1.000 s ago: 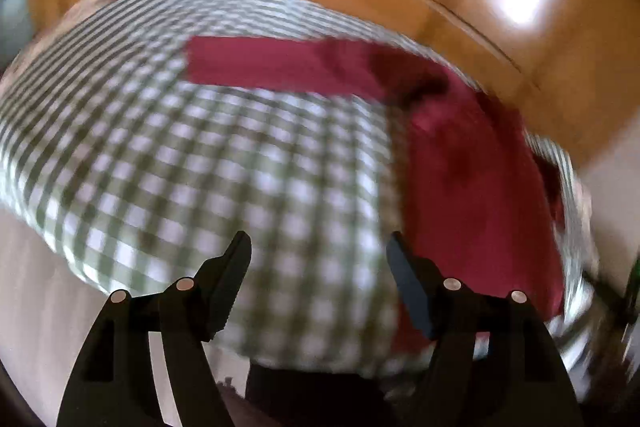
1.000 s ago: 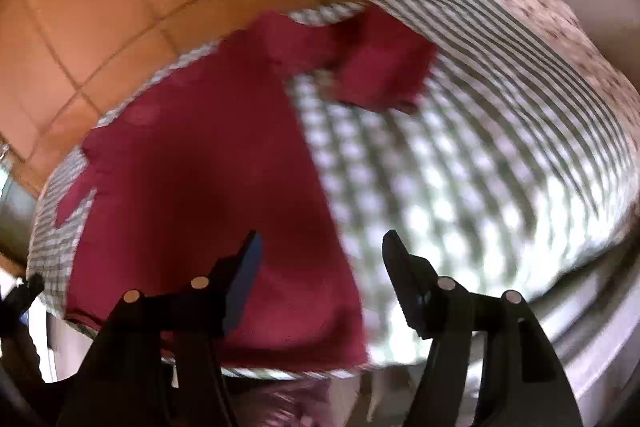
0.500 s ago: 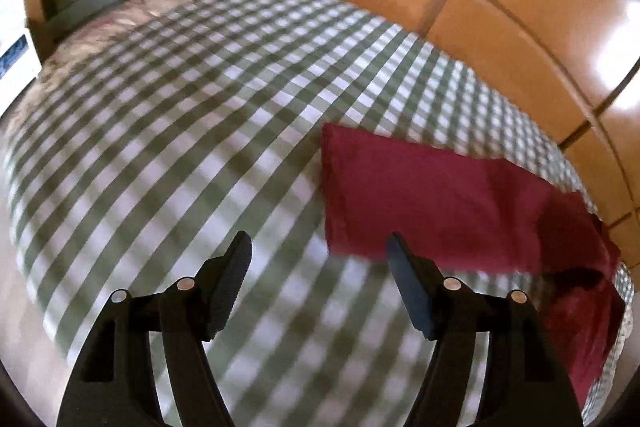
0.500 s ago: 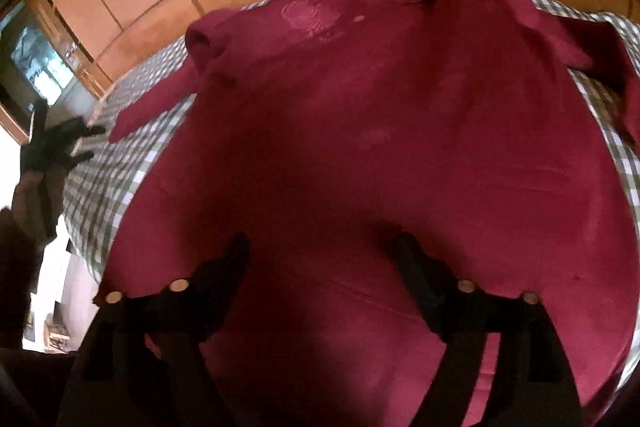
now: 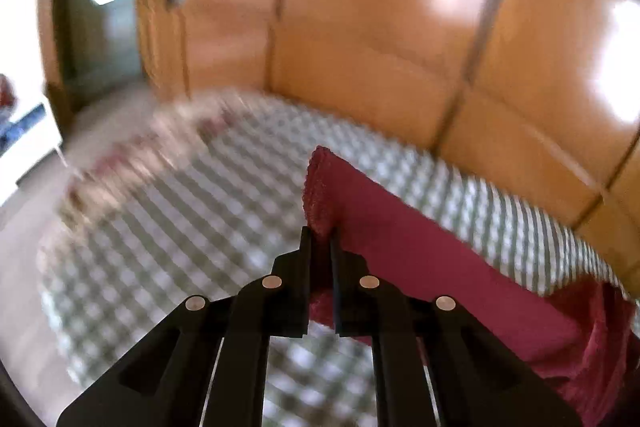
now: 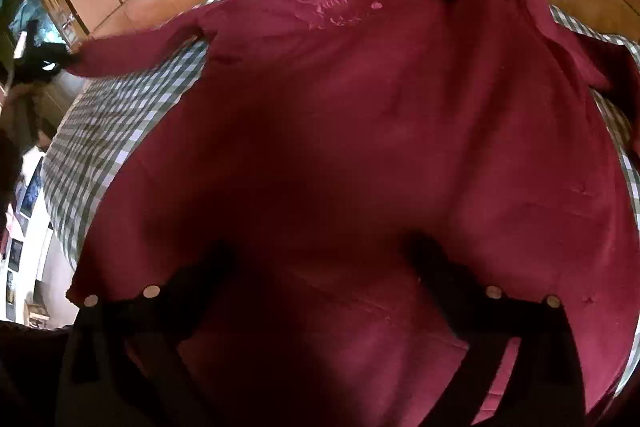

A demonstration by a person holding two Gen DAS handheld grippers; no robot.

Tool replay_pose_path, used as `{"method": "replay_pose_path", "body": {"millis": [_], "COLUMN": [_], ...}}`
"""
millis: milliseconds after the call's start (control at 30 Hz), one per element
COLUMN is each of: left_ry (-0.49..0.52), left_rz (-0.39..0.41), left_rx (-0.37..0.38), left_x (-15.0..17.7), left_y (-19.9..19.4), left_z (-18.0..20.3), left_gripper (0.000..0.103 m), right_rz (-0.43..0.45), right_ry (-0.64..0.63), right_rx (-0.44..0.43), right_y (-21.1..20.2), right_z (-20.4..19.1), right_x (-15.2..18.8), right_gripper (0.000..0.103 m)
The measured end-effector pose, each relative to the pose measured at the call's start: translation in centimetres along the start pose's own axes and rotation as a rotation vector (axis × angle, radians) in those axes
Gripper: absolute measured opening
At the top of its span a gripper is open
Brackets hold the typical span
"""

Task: Fold small clothes

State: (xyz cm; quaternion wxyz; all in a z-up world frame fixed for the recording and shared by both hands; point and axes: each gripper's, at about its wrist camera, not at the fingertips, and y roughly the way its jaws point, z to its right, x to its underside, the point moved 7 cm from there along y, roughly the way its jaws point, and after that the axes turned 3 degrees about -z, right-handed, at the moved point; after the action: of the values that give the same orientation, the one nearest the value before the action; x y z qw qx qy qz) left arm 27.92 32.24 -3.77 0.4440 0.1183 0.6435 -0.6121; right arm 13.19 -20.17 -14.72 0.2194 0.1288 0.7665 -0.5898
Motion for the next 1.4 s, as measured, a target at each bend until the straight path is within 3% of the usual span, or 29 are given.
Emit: {"method": "replay_pose_path", "body": {"millis": [100,167,267,333,400,500,567,600,633,667,800,867,967,1100,1167,1200,1300,1333,1400], "left_ry": [-0.015,0.008,0.054,0.062,0.046,-0.007,-0.038,-0.038,-0.025,-0.002,0.136,0.218,0.294,0.368,0.377,0.375,0.402,0.401,0.406], "left_rz": [0.039,-0.012,-0.165,-0.226,-0.229,-0.183,-0.171,-0.166,-0.144,-0.117,-0.164,-0.224,-0.348,-0.509,-0.568,-0.606,-0.61,-0.602,-0.572], "left_rx": [-0.042,-0.071,-0.121,-0.168,-0.17,-0.175,-0.151,-0.126,-0.092,-0.055,0.154,0.292,0.496,0.674,0.705,0.721,0.695,0.692,0.684], "left_x": [-0.1,2.1,7.0,9.4,10.2,8.6,7.7,7.5,7.5,7.7,11.2,14.9,21.2,28.9,31.5,32.9,34.1,34.1,33.6], "left_y": [-1.2,-0.4,3.0,4.3,4.4,3.3,1.9,1.3,0.0,-1.4,-4.8,-6.9,-9.6,-12.0,-12.4,-12.6,-12.7,-12.8,-13.2], "left_z": [-2.1,-3.0,-3.9,-4.5,-4.5,-4.7,-4.2,-3.5,-2.7,-1.6,3.8,6.7,10.5,14.5,15.6,16.2,17.0,17.0,17.0], "left_gripper": [0.007,0.007,0.007,0.007,0.007,0.01,0.028,0.054,0.069,0.069,0.069,0.068,0.061,0.055,0.044,0.033,0.01,0.008,0.007], "right_rz": [0.001,0.003,-0.002,-0.004,-0.004,0.003,0.003,0.004,0.006,0.01,0.054,0.084,0.113,0.089,0.054,0.024,0.018,0.021,0.024], "right_ry": [-0.006,-0.008,-0.02,-0.019,-0.016,-0.011,-0.005,0.003,0.017,0.036,0.11,0.151,0.231,0.311,0.347,0.359,0.349,0.345,0.347], "right_rx": [0.007,0.011,0.023,0.025,0.028,0.038,0.035,0.027,0.017,0.003,0.026,0.065,0.175,0.301,0.296,0.272,0.238,0.223,0.21], "right_y": [0.1,0.1,0.2,0.2,0.1,0.0,-0.1,-0.2,-0.3,-0.7,-3.2,-4.8,-7.7,-9.8,-9.9,-9.7,-9.5,-9.6,-10.1], "right_z": [0.0,0.0,-0.1,-0.1,-0.1,-0.2,-0.4,-0.4,-0.3,-0.1,2.5,4.7,9.6,14.5,15.7,15.7,15.0,14.9,14.9], "right_x": [0.0,0.0,0.0,-0.1,-0.1,-0.1,-0.2,-0.2,-0.3,-0.3,-0.3,0.2,2.0,5.5,7.4,8.5,9.6,9.6,9.3], "right_gripper": [0.098,0.099,0.1,0.1,0.1,0.101,0.101,0.101,0.1,0.1,0.096,0.095,0.093,0.09,0.081,0.072,0.051,0.034,0.012]}}
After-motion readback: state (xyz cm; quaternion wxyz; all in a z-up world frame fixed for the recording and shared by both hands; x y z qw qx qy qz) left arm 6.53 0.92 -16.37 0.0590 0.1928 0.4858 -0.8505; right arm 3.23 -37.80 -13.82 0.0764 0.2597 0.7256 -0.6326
